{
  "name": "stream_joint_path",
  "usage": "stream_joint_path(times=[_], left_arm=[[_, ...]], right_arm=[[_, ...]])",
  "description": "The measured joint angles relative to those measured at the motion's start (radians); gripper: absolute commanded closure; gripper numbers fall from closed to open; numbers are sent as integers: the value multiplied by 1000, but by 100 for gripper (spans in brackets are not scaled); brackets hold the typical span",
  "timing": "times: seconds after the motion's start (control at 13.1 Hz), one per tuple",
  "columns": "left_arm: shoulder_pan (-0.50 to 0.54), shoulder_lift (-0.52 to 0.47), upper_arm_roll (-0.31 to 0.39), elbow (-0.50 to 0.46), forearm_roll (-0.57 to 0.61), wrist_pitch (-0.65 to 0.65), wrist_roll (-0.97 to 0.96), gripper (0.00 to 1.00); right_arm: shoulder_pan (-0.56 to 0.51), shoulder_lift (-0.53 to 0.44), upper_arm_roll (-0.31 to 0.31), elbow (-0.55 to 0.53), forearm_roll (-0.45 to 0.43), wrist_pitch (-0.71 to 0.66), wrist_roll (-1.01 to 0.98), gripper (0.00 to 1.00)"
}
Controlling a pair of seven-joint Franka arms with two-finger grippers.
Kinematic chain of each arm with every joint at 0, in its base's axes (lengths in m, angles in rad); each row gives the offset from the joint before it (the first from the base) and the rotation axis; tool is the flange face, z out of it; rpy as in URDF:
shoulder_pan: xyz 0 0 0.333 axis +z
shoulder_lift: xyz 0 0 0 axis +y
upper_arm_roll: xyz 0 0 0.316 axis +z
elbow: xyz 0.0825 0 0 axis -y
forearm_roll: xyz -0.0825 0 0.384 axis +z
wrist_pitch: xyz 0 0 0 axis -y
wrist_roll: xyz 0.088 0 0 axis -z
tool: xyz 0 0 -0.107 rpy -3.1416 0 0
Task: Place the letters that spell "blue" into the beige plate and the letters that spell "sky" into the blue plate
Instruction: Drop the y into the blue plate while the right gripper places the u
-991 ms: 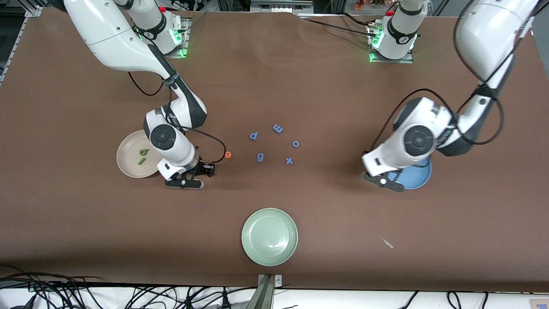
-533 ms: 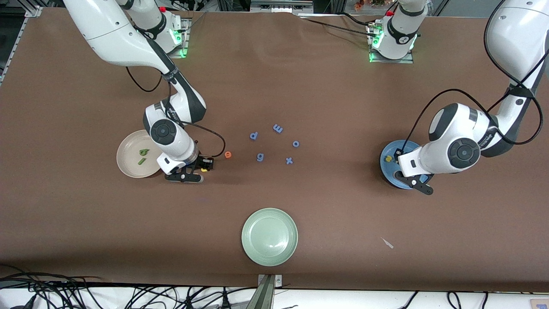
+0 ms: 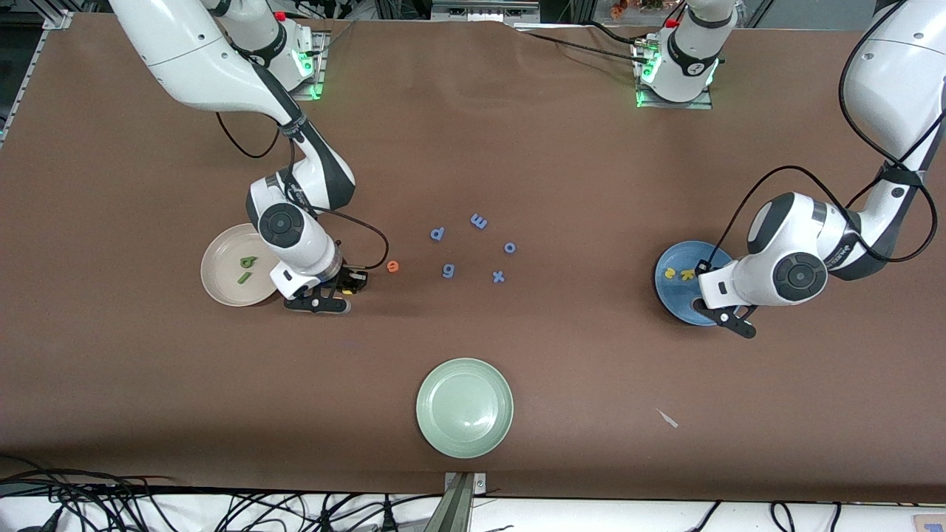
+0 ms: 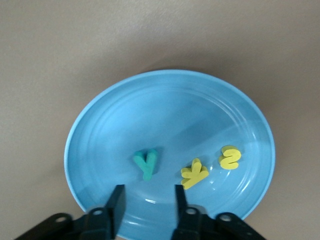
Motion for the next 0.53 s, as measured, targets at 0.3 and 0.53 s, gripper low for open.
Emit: stream_joint_path(times=[0.3, 0.53], left_arm=[[-2, -13, -64, 58, -5, -26, 0, 0], [-11, -35, -148, 172, -55, -196, -2, 0]], right_arm=[[-13, -32, -7, 1, -4, -66, -82, 87], [-114, -160, -13, -30, -4, -214, -307, 84]])
